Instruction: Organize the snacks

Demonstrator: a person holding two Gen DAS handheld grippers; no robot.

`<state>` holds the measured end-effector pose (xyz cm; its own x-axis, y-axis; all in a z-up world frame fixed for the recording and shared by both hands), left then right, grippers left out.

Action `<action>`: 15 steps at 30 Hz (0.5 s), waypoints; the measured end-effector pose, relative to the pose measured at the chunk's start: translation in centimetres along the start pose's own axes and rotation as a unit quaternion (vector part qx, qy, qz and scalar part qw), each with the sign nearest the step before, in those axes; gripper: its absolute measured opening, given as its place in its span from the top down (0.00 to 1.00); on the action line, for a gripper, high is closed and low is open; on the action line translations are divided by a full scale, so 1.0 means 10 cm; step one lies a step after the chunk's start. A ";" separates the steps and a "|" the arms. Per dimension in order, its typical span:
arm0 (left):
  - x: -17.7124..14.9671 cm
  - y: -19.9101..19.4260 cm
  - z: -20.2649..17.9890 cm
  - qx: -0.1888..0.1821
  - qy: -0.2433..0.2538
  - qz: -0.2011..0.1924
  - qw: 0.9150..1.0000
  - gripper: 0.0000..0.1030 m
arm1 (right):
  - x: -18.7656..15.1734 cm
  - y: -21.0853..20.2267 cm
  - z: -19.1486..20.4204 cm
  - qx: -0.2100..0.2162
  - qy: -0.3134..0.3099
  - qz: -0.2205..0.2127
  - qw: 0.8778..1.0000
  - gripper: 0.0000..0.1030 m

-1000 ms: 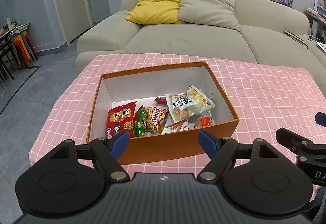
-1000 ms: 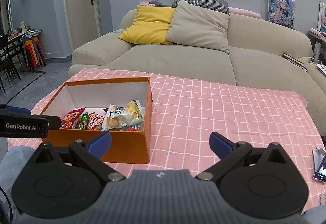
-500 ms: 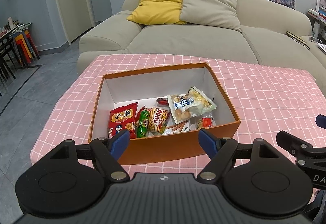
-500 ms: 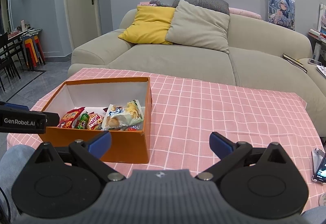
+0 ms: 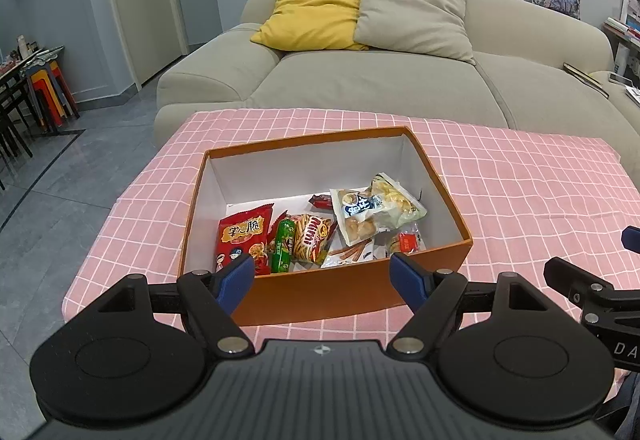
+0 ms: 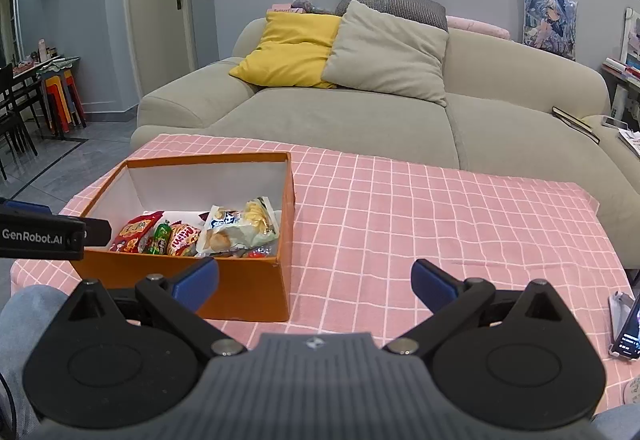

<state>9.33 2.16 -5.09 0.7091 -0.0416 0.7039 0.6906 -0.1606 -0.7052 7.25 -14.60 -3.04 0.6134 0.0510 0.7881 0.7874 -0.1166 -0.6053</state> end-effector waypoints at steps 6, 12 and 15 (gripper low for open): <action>0.01 -0.01 0.00 0.001 0.001 -0.001 1.000 0.12 | 0.00 0.00 0.00 0.000 -0.001 0.000 1.000 0.04; 0.01 -0.01 0.00 0.000 0.001 -0.001 1.000 0.12 | 0.00 0.00 0.00 -0.001 -0.001 0.000 1.000 0.04; 0.01 -0.02 0.00 0.001 0.001 -0.001 1.000 0.12 | -0.02 0.01 -0.01 -0.003 -0.001 0.002 1.000 0.04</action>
<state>9.29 2.19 -4.88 0.7067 -0.0439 0.7061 0.6929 -0.1589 -0.7034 7.19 -14.69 -3.21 0.6165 0.0525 0.7856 0.7848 -0.1226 -0.6076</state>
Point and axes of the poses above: each gripper's, at about its wrist camera, not at the fingertips, and y roughly the way its jaws point, z to its left, x to its top, the point moved 10 cm from there along y, roughly the way its jaws point, and after that the axes turned 13 degrees about -x, right-handed, at the moved point
